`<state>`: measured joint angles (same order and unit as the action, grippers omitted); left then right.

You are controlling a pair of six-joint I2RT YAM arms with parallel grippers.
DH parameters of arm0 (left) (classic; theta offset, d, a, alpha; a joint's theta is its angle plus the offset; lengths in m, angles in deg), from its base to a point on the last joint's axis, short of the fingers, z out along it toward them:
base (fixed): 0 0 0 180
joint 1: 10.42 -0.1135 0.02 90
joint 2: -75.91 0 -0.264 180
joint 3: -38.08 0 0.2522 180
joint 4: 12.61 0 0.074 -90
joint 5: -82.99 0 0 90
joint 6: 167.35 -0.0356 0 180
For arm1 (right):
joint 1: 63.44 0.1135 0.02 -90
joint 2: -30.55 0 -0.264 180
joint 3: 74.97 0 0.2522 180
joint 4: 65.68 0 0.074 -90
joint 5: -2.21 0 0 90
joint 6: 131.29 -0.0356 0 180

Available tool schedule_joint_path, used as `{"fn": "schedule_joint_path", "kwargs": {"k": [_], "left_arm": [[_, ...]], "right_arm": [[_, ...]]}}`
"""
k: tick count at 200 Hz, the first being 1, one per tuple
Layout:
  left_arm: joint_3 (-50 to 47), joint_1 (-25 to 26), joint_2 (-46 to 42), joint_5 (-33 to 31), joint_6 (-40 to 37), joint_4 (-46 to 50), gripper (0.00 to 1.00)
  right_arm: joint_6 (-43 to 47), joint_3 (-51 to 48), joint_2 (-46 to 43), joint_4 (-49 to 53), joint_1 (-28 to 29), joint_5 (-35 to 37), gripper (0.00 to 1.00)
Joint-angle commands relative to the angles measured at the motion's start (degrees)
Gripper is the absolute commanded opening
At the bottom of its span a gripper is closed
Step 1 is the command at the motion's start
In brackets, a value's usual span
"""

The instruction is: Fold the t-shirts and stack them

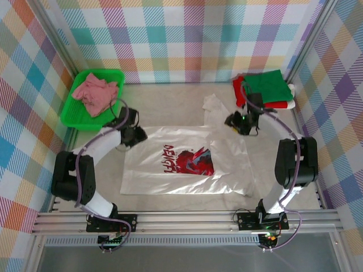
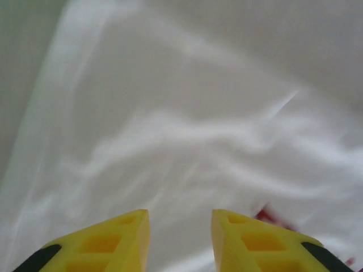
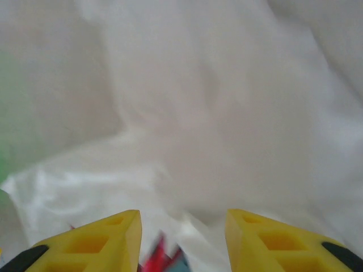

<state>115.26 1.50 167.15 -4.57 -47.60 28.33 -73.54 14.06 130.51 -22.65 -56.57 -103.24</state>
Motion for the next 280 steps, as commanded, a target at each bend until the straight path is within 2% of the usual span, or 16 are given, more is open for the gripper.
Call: {"fn": "schedule_joint_path", "kwargs": {"k": [1, 12, 38, 60, 68, 74, 98, 107, 134, 153, 197, 228, 247, 260, 269, 280], "left_arm": [[9.3, -2.3, 4.1, -3.8, -6.5, 5.5, 0.43], [13.2, -2.9, 6.8, -5.2, -8.3, 6.9, 0.49], [21.4, -3.4, 13.6, -7.9, -11.3, 12.4, 0.51], [24.0, -4.1, 17.2, -8.3, -12.0, 14.6, 0.51], [24.5, -4.4, 18.2, -8.8, -12.1, 15.1, 0.54], [24.7, -4.7, 18.9, -9.1, -12.2, 15.0, 0.57], [27.1, -5.8, 22.6, -8.8, -12.6, 16.3, 0.57], [28.2, -5.8, 23.9, -9.7, -13.0, 16.9, 0.57], [31.8, -5.9, 28.3, -11.3, -13.7, 19.3, 0.59], [33.1, -6.2, 31.0, -11.3, -13.8, 19.1, 0.61], [35.7, -6.4, 34.9, -9.3, -14.8, 18.3, 0.62], [35.2, -6.4, 34.6, -8.9, -15.5, 17.7, 0.48], [35.2, -6.4, 34.7, -8.6, -15.7, 17.5, 0.28], [35.2, -6.4, 34.4, -8.2, -15.4, 17.5, 0.1], [34.8, -6.4, 34.0, -8.0, -15.3, 17.1, 0.08], [34.7, -6.4, 33.4, -8.2, -15.2, 17.1, 0.04]], "right_arm": [[7.6, 12.9, 8.2, 4.1, 0.9, 1.7, 0.45], [10.0, 20.9, 13.4, 7.8, 1.2, 3.8, 0.47], [14.1, 38.7, 25.5, 15.8, 1.9, 6.3, 0.5], [18.3, 53.4, 34.9, 23.3, 4.8, 12.0, 0.53], [19.6, 59.1, 38.4, 26.3, 5.9, 14.1, 0.55], [20.4, 63.5, 41.1, 28.7, 6.4, 14.5, 0.55], [19.7, 78.3, 50.1, 35.1, 7.1, 15.9, 0.56], [19.3, 79.9, 51.3, 35.1, 7.2, 17.8, 0.59], [21.6, 74.0, 50.1, 27.1, 7.1, 20.0, 0.7], [23.0, 74.6, 51.8, 25.2, 7.0, 22.4, 0.77], [24.5, 79.7, 57.7, 21.2, 6.4, 24.3, 0.8], [24.6, 80.1, 59.4, 18.4, 6.0, 21.6, 0.76], [24.5, 81.3, 60.4, 17.9, 6.0, 19.1, 0.65], [24.2, 81.7, 60.2, 18.1, 6.0, 18.6, 0.47], [24.1, 81.7, 59.6, 18.0, 5.9, 18.3, 0.39], [23.9, 81.7, 58.8, 18.0, 6.0, 18.3, 0.37]]}}
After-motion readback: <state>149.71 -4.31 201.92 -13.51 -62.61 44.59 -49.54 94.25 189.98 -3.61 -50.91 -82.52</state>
